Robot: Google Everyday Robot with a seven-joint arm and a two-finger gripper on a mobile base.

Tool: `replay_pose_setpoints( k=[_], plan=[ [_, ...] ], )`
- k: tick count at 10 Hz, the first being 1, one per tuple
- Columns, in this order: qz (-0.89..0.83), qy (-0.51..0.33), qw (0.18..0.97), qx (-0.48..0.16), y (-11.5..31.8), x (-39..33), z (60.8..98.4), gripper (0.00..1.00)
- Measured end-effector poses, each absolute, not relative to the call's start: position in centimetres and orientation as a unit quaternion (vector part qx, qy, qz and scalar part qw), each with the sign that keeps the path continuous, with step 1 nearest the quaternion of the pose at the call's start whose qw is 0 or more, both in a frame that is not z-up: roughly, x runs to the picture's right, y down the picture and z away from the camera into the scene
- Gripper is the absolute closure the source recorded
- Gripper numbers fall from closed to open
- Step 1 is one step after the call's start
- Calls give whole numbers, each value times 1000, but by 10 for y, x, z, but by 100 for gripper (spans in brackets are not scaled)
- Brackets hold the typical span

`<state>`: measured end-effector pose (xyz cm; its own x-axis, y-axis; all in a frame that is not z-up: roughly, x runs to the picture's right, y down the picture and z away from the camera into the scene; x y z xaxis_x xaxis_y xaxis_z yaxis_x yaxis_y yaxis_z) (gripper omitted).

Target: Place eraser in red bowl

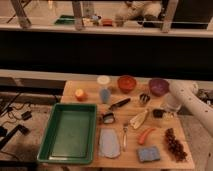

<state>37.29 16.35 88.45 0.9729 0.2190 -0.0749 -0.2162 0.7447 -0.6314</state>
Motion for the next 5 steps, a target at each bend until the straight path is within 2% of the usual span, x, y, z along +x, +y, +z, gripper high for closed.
replay_pose_setpoints(
  k=[5],
  plan=[
    [120,-11,939,-322,156,374,874,86]
  ],
)
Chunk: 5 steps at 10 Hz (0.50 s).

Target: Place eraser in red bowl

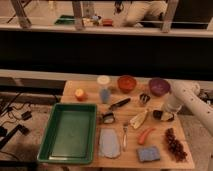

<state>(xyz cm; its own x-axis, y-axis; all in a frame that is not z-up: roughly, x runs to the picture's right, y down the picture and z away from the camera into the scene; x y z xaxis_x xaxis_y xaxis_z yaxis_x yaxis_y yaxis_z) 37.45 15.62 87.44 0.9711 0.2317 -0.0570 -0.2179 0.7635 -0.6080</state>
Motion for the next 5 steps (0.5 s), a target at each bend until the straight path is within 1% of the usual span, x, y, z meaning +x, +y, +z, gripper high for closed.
replay_pose_setpoints(
  k=[1,2,3,5],
  plan=[
    [116,-12,942,-315,150,373,868,94],
    [110,-16,945,-307,140,370,856,99],
    [99,-37,950,-293,116,357,824,100],
    [76,-63,957,-274,83,336,783,100]
  ],
)
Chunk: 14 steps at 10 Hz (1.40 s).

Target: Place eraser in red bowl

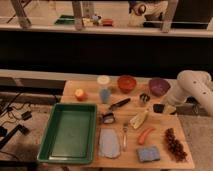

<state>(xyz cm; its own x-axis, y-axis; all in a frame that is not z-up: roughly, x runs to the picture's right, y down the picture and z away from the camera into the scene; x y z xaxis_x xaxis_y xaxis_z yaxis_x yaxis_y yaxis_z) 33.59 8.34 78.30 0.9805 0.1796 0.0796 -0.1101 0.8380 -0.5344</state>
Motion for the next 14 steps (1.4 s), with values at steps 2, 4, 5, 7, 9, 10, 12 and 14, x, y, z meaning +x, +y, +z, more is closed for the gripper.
replay_pose_setpoints(
  k=[2,4,5,7,9,10,12,14],
  plan=[
    [46,-87,961,-258,57,305,760,100],
    [10,-113,964,-239,30,270,757,100],
    [-1,-120,965,-234,22,262,763,100],
    [-15,-130,966,-221,2,256,778,100],
    [-23,-133,967,-215,-16,253,794,100],
    [-28,-133,967,-214,-28,250,807,100],
    [-34,-131,967,-215,-40,242,826,100],
    [-38,-129,966,-219,-47,234,847,100]
  ],
)
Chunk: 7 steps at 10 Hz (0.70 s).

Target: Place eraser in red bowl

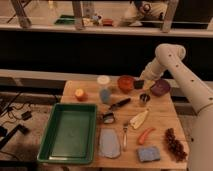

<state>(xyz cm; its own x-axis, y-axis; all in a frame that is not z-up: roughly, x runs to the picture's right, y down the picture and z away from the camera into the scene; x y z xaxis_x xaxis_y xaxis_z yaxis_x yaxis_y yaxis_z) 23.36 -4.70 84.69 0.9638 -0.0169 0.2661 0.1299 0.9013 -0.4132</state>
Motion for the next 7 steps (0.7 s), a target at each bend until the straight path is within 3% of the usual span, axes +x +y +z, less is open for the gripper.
replay_pose_setpoints(
  k=[7],
  plan=[
    [-41,-170,965,-194,-51,187,884,100]
  ],
)
